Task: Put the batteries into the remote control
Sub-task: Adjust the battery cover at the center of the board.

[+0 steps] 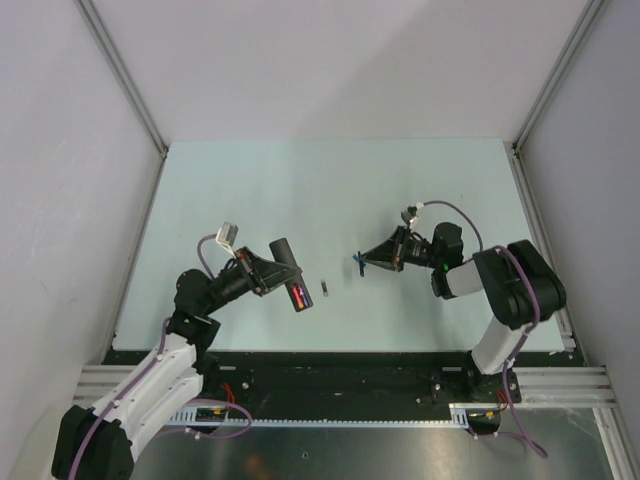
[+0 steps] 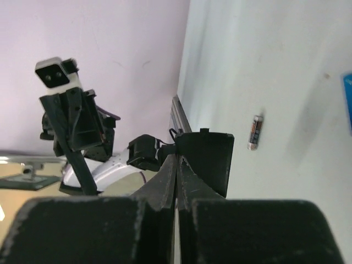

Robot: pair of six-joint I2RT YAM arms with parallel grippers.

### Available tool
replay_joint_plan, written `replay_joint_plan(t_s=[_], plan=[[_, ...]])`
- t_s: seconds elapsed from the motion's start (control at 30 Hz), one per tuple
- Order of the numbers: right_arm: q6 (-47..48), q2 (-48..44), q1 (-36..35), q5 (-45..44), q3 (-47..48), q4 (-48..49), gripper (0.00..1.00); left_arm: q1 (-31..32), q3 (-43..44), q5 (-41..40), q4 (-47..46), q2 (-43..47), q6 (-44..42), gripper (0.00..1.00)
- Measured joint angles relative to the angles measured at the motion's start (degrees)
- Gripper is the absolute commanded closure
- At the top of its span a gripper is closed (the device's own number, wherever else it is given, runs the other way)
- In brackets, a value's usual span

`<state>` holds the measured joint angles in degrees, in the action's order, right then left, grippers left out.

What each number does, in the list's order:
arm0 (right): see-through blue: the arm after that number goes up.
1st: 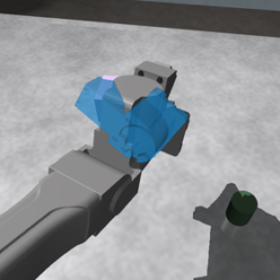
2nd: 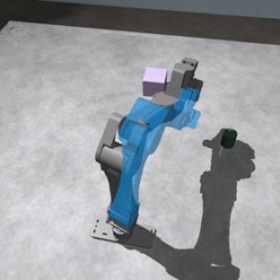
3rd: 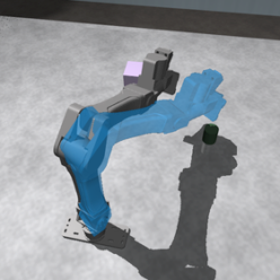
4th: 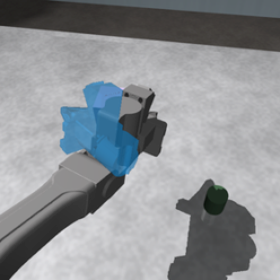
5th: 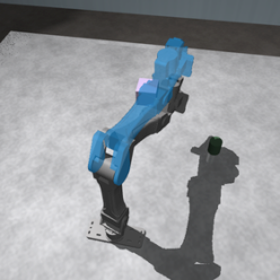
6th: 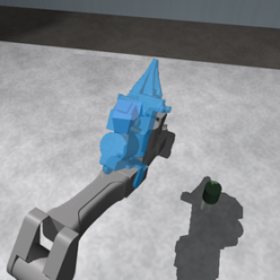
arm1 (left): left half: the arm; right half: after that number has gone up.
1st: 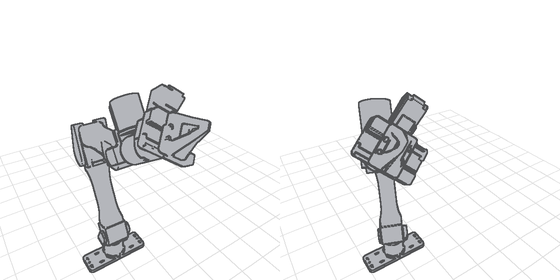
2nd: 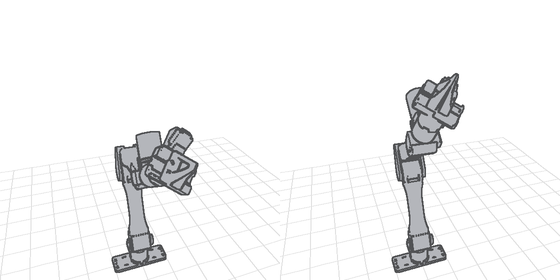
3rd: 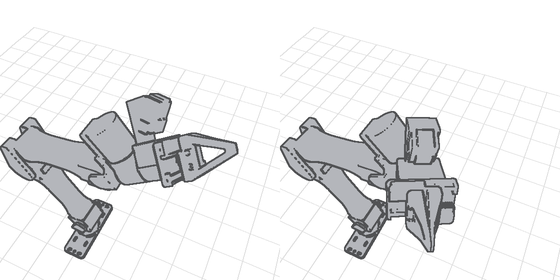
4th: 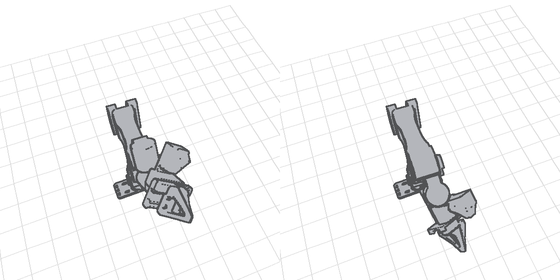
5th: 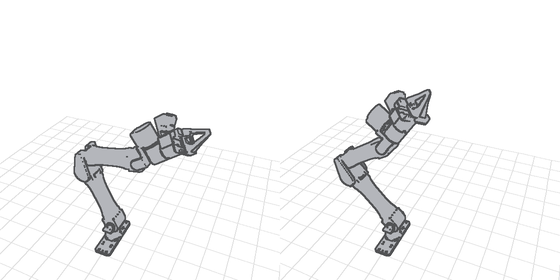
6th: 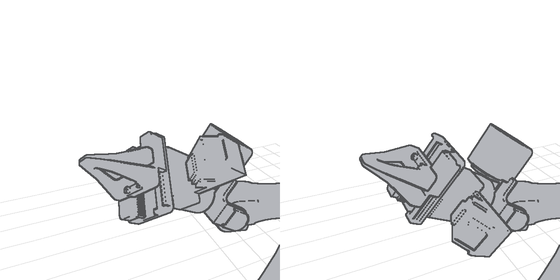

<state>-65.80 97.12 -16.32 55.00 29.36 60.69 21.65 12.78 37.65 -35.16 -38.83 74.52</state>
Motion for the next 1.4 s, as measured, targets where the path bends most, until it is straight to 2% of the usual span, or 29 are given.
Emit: replay_joint_plan(t_s=[0.13, 0.3, 0.47, 0.6, 0.8, 1.1, 1.4], plan=[[-7.8, 7.7, 1.6, 1.0, -2.6, 7.2, 1.00, 0.0, -0.2, -0.3, 0.0, 0.3, 0.0, 1.00], [-11.2, 8.5, 1.7, 1.5, -3.6, 10.8, 1.00, 0.1, -0.5, -0.9, 0.1, 0.2, 0.0, 1.00], [-11.6, 8.5, 2.1, 1.9, -3.6, 12.6, 0.91, 0.1, -0.5, -1.0, 0.2, 0.0, 0.0, 1.00], [-8.2, 8.2, 2.8, 1.7, -3.6, 12.5, 0.78, 0.1, -0.5, -1.0, 0.2, -0.2, 0.0, 1.00], [-2.0, 5.4, 4.2, 0.5, -3.6, 6.2, 0.70, 0.1, -0.5, -1.0, 0.2, -0.4, 0.0, 1.00], [8.1, 2.1, 5.9, -3.7, -2.2, -11.0, 0.68, 0.1, -0.5, -1.0, 0.2, -0.9, 0.0, 1.00], [14.7, -0.6, 7.5, -8.0, -1.6, -22.8, 0.67, 0.1, -0.5, -1.0, 0.2, -1.3, -0.1, 1.00]])
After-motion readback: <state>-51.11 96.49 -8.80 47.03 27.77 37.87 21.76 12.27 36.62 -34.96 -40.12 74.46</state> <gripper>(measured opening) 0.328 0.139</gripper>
